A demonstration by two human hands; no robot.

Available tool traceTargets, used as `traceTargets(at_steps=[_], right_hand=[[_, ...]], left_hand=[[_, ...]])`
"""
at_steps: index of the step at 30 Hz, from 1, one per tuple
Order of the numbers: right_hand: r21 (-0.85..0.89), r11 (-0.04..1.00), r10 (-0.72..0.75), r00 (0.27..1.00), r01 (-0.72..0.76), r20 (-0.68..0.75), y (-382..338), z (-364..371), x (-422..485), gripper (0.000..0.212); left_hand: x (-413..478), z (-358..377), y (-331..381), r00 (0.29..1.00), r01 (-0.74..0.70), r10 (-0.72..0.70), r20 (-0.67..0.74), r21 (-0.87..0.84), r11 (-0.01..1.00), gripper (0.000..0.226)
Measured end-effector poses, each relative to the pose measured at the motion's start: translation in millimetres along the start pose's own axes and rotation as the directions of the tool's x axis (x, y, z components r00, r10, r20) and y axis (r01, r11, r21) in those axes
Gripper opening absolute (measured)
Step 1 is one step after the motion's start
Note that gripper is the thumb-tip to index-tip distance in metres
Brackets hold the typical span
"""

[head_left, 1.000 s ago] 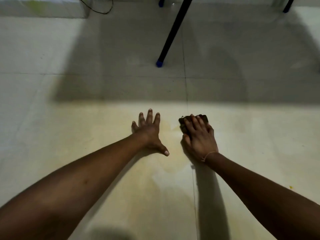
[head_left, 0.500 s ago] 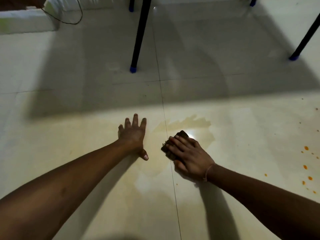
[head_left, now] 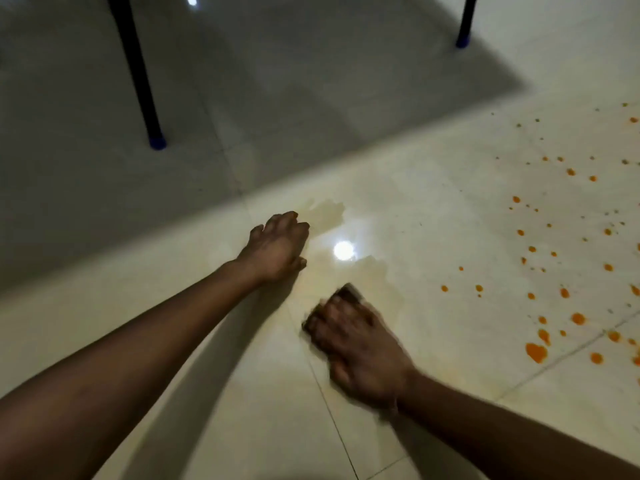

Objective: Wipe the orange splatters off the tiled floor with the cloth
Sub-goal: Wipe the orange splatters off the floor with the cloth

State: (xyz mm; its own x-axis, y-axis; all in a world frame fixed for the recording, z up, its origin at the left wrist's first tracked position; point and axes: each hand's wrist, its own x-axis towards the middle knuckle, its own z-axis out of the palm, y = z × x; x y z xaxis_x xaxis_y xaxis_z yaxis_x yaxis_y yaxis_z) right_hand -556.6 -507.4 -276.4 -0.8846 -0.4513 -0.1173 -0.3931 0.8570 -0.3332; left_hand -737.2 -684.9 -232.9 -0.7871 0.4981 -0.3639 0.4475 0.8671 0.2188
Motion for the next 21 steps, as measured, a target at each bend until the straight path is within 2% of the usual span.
traceTargets(at_steps=[1, 2, 3, 4, 5, 6, 7, 8, 9, 11, 12, 13, 14, 15, 16, 17, 18, 19, 21], right_hand=[[-0.02, 0.989, -0.142, 0.987, 0.144, 0.076, -7.7, 5.3, -21.3, 0.061], [-0.024, 0.978, -0.203, 0.975, 0.206, 0.088, 2.7, 2.7, -32.9, 0.061], [-0.05, 0.985, -0.165, 0.986, 0.167, 0.035, 21.9, -2.9, -37.5, 0.062], [-0.073, 0.997, -0.026, 0.999, 0.024, -0.026, 43.5, -8.6, -33.9, 0.062], [-0.05, 0.978, 0.199, 0.976, -0.205, -0.092, 65.1, -18.4, -27.2, 0.063], [0.011, 0.903, 0.426, 0.891, -0.43, -0.16, 79.4, -28.6, -25.9, 0.064], [0.065, 0.827, 0.559, 0.805, -0.558, -0.198, 80.0, -31.1, -26.5, 0.064], [0.092, 0.813, 0.581, 0.786, -0.576, -0.21, 71.6, -28.0, -31.6, 0.063], [0.084, 0.855, 0.517, 0.832, -0.511, -0.2, 56.1, -20.0, -42.1, 0.062], [0.01, 0.969, 0.246, 0.968, -0.245, -0.058, 31.5, -5.2, -77.3, 0.062], [-0.007, 0.988, 0.155, 0.988, -0.155, -0.023, 43.7, -9.4, -88.7, 0.063], [-0.045, 0.986, 0.16, 0.986, -0.162, -0.047, 66.8, -14.3, -92.7, 0.063], [-0.043, 0.955, 0.289, 0.953, -0.294, -0.092, 92.0, -23.0, -86.9, 0.063], [0.024, 0.865, 0.498, 0.851, -0.501, -0.169, 119.4, -35.5, -76.4, 0.064], [0.107, 0.727, 0.683, 0.7, -0.678, -0.209, 139.0, -48.2, -65.6, 0.065], [0.137, 0.624, 0.777, 0.592, -0.769, -0.215, 143.9, -51.4, -57.8, 0.066], [0.114, 0.624, 0.773, 0.588, -0.773, -0.239, 136.2, -46.4, -56.7, 0.066], [0.076, 0.709, 0.695, 0.677, -0.701, -0.242, 120.3, -39.2, -62.2, 0.065], [-0.02, 0.908, 0.413, 0.901, -0.419, -0.128, 88.1, -21.9, -92.8, 0.062]], left_hand=[[7.4, 3.6, 14.0, 0.999, -0.032, 0.03, -0.024, -0.048, 0.998, 0.063], [13.8, 7.0, 29.2, 0.998, -0.059, 0.057, -0.024, -0.08, 0.995, 0.059], [19.6, 12.6, 46.3, 0.996, -0.087, 0.087, -0.011, -0.096, 0.992, 0.057], [22.8, 19.5, 59.6, 0.995, -0.097, 0.097, -0.001, -0.111, 0.989, 0.056], [24.4, 26.7, 69.9, 0.996, -0.084, 0.084, -0.005, -0.133, 0.988, 0.056], [26.2, 34.9, 80.7, 0.998, -0.059, 0.056, -0.025, -0.158, 0.986, 0.057], [26.3, 41.4, 86.0, 0.998, -0.025, 0.014, -0.063, -0.181, 0.983, 0.058], [25.7, 46.5, 89.6, 0.995, 0.006, -0.024, -0.095, -0.188, 0.982, 0.06], [25.4, 50.7, 91.7, 0.992, 0.028, -0.05, -0.12, -0.176, 0.984, 0.062], [26.1, 54.6, 97.1, 0.986, 0.048, -0.071, -0.149, -0.147, 0.988, 0.064], [26.5, 55.3, 99.0, 0.984, 0.051, -0.073, -0.163, -0.133, 0.99, 0.064], [28.1, 55.6, 103.6, 0.982, 0.035, -0.054, -0.181, -0.105, 0.994, 0.064], [29.5, 55.7, 107.2, 0.981, 0.002, -0.015, -0.196, -0.067, 0.998, 0.063], [31.2, 56.1, 111.1, 0.979, -0.038, 0.029, -0.201, -0.042, 0.998, 0.063], [34.7, 57.8, 117.6, 0.978, -0.078, 0.069, -0.199, -0.039, 0.996, 0.062], [38.4, 59.2, 123.9, 0.977, -0.1, 0.086, -0.196, -0.058, 0.993, 0.061], [40.7, 60.6, 129.6, 0.977, -0.104, 0.086, -0.193, -0.088, 0.991, 0.06], [42.0, 62.4, 134.8, 0.977, -0.1, 0.076, -0.198, -0.113, 0.989, 0.059], [43.7, 66.6, 140.3, 0.978, -0.079, 0.051, -0.202, -0.135, 0.988, 0.059]])
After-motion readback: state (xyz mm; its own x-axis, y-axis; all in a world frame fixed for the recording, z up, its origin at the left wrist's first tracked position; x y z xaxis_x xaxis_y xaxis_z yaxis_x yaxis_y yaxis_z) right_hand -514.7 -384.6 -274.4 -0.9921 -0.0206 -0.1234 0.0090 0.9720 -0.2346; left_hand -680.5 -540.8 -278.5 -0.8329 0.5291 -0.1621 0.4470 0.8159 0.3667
